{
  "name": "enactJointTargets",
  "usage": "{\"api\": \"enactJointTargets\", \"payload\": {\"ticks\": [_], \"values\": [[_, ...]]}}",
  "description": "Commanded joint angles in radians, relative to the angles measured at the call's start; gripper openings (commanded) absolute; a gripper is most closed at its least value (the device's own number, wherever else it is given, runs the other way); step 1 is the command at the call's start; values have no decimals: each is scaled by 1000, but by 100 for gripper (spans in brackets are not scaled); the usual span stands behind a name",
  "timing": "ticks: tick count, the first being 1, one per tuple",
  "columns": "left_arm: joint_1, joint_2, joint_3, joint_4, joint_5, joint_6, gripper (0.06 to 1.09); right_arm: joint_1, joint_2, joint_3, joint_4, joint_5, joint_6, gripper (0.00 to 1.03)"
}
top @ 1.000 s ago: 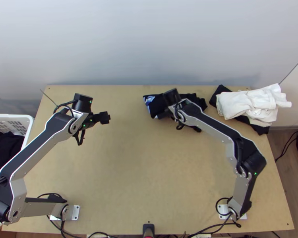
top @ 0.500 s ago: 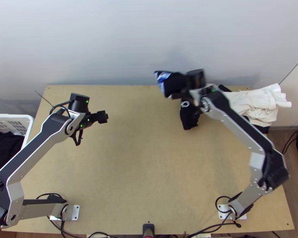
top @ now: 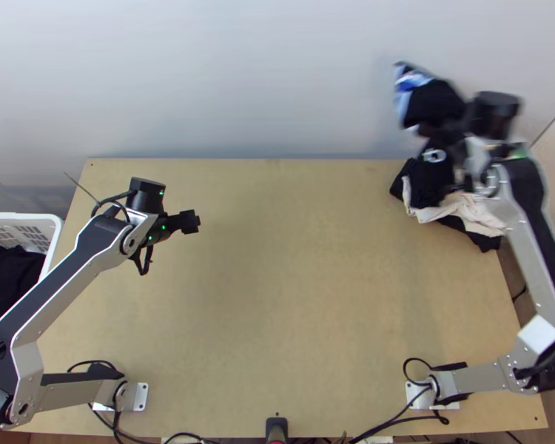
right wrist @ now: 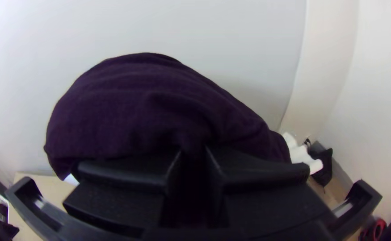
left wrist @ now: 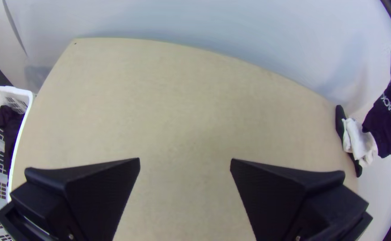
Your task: Fold the t-shirt
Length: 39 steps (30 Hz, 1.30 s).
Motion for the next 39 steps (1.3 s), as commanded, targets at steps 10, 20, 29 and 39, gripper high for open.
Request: {"api": "enactJointTargets", "payload": {"ticks": [10,20,29,39], "values": [[-3,-8,-30,-1,-2,0,104,-523,-11,85,64,-135,-122,3],[4,-9,-56,-1,-4,-2,104,-463,100,-168,233,-174,-166,3],[70,-52,-82,-15,-4,15,104,-306,236,-236,256,-174,-140,3],[70,-60,-108,-11,-2,6,104,-230,240,-411,256,-172,-146,3]]}}
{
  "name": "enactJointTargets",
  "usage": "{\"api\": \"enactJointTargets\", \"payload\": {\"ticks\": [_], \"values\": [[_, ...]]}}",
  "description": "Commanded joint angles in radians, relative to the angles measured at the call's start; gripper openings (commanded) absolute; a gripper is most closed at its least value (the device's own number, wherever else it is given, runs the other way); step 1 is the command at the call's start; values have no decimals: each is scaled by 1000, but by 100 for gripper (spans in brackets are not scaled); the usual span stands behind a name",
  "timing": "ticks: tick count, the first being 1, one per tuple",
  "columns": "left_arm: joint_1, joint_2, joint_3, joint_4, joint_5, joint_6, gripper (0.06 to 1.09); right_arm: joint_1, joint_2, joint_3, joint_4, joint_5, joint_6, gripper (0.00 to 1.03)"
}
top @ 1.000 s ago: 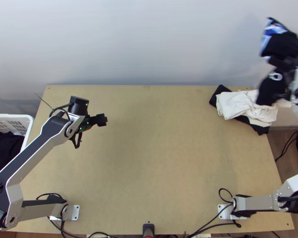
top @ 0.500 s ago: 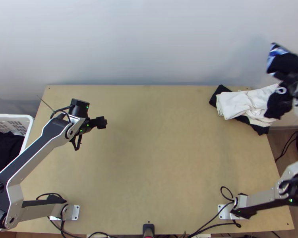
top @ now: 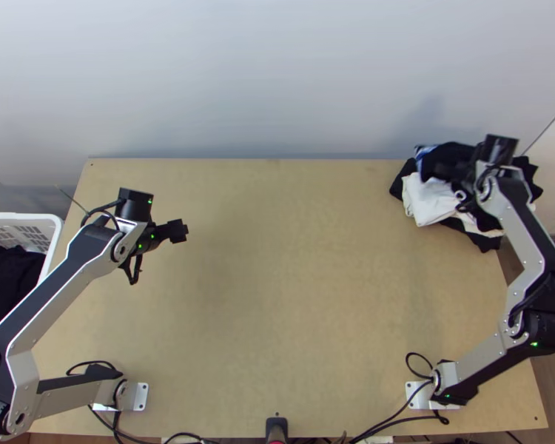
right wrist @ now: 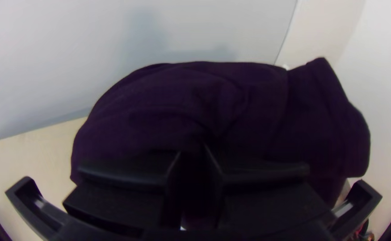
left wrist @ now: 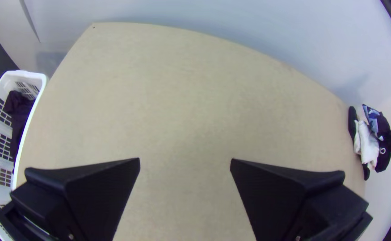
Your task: Fold the t-shirt
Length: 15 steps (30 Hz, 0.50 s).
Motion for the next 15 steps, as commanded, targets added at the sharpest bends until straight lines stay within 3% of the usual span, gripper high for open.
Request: {"api": "enactJointTargets", "payload": {"ticks": [1,3,6,11,15], "values": [[4,-6,-13,3,2,-4,104,45,23,-126,2,1,-3,3],[5,-8,-16,3,2,-2,104,37,32,-143,7,12,-7,6],[10,-10,-16,3,2,-1,104,28,11,-164,5,29,-6,48],[12,-10,-19,3,2,1,104,8,-84,-163,5,27,25,86],[12,-10,-21,3,2,-1,104,3,-158,-104,-24,13,42,98]]}}
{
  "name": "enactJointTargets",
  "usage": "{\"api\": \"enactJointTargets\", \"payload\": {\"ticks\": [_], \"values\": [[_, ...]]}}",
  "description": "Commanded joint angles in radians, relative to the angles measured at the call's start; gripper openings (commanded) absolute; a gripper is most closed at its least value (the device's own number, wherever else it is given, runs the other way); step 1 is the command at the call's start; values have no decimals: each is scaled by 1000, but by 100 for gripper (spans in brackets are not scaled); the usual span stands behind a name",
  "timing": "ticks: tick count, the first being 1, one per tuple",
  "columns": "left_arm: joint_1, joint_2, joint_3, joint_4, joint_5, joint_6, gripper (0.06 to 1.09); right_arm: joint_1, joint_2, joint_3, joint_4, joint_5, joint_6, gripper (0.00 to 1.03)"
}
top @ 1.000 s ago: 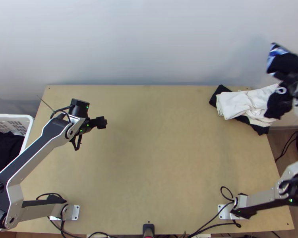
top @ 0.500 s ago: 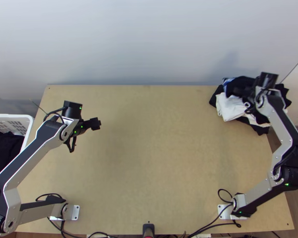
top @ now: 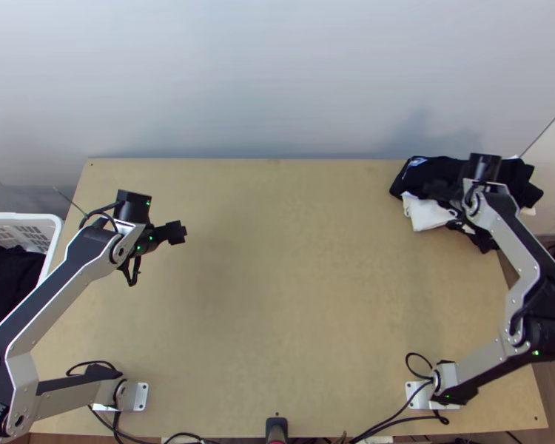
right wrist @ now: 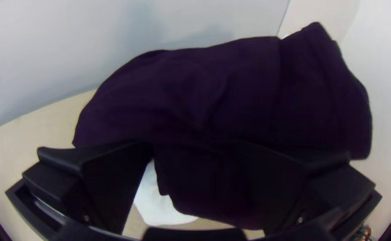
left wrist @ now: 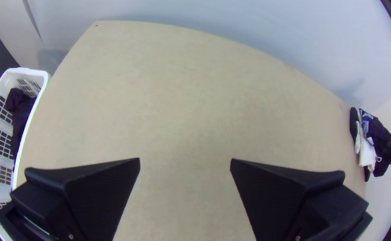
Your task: Fold the t-shirt
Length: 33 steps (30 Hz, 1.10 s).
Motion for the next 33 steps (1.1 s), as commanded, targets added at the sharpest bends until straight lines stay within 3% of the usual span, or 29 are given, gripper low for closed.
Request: {"api": "enactJointTargets", "payload": {"ticks": [1,9,15,25,33], "values": [[2,0,-4,0,1,0,104,-10,-109,61,-36,-8,29,98],[-4,1,0,3,1,-3,104,-26,-112,205,-67,-63,51,98],[-4,4,-3,3,1,-3,104,-34,65,241,-39,-63,54,98],[3,-33,-56,3,1,-8,104,-81,280,135,-19,-43,55,98],[-12,-43,-56,4,1,-33,104,-103,247,89,-2,-44,57,98]]}}
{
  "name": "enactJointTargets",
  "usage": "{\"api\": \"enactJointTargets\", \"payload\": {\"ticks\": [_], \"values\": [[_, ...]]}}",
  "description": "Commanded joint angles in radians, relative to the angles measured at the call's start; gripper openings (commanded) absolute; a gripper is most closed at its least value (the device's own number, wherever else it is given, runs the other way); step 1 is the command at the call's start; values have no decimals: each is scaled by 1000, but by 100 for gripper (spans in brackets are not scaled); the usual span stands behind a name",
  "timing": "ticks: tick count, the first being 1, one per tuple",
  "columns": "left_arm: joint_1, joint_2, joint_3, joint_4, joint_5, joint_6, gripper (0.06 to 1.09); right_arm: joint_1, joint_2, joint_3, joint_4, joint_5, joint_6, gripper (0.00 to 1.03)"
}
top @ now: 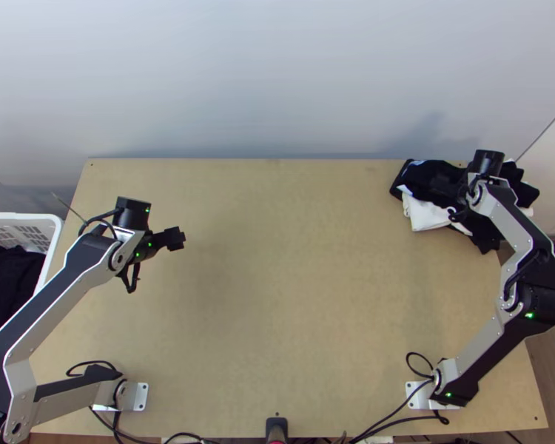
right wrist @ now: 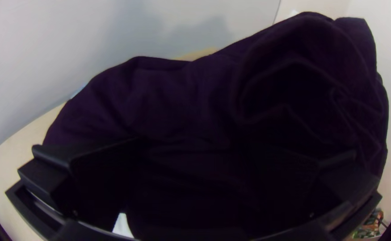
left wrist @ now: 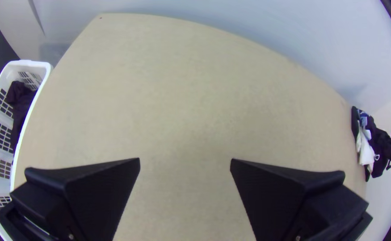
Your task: Fold the t-shirt
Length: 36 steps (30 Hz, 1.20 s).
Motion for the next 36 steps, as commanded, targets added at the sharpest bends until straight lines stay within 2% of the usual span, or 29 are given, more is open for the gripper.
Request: {"api": "enactJointTargets", "payload": {"ticks": [1,11,19,22,26,30,36], "values": [[-8,-9,3,1,2,-13,104,-18,-9,-21,-11,6,4,98],[45,-81,55,18,-21,10,104,26,-197,160,-51,-12,-8,98],[55,-197,62,27,-103,134,104,151,-386,169,-56,21,-65,98],[67,-258,40,24,-113,183,104,186,-474,77,-57,47,-72,98],[81,-367,-32,43,-127,248,104,215,-598,-152,-57,47,-72,98],[90,-503,-141,113,-166,315,104,269,-727,-349,-59,47,-72,98],[117,-718,-345,211,-192,423,104,387,-1023,-741,229,50,-98,98]]}}
